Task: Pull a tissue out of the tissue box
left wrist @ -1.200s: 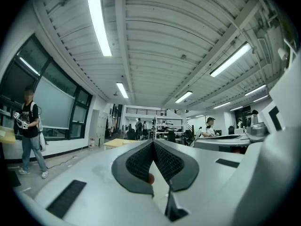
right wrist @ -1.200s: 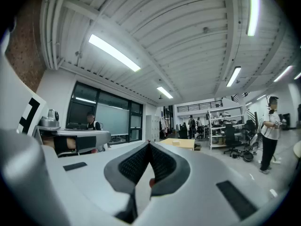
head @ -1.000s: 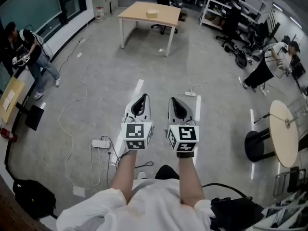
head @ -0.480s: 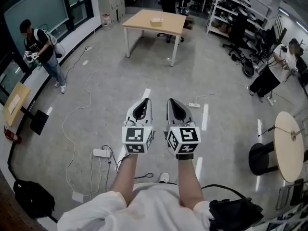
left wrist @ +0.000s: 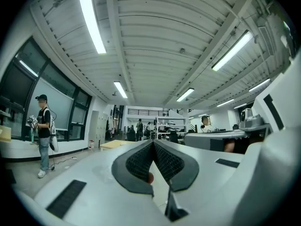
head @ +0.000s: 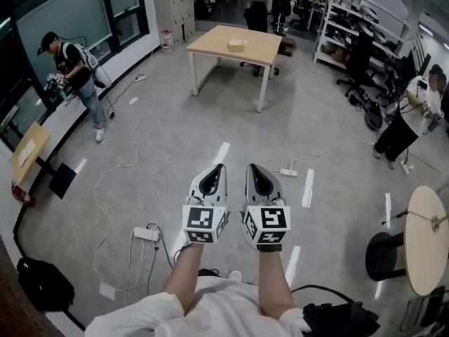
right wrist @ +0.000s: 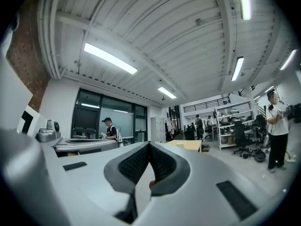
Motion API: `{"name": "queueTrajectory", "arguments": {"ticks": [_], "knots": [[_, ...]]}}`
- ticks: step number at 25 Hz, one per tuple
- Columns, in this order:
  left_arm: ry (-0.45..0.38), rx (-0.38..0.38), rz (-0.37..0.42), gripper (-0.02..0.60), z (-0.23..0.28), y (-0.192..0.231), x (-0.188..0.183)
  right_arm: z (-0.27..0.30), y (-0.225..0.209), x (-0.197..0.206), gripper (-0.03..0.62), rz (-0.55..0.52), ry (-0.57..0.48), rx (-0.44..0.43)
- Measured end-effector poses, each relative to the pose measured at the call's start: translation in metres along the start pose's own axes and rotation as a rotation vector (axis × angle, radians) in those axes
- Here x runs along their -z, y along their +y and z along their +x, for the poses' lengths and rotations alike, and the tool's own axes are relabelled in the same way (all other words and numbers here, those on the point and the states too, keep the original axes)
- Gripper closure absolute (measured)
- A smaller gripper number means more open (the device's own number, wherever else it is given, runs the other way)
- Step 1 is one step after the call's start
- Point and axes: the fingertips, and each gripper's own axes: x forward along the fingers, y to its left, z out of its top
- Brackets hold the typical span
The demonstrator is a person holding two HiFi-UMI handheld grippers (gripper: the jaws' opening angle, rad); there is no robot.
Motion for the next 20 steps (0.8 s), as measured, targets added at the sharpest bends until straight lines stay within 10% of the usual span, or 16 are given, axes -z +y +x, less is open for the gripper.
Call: {"name": "queueTrajectory", "arguments": {"ticks": [7, 20], "knots": [[0.069, -0.045, 0.006, 0.594, 0.022, 0.039, 0.03, 0.049, 0.004, 0.04, 0.595, 0.042, 0.084, -0.054], [-0.105, 0.055, -0.064, 0.594, 0.154, 0.136, -0.029, 0.207, -0.001, -0.016, 0.595, 0.015, -0.011, -0.051]]}}
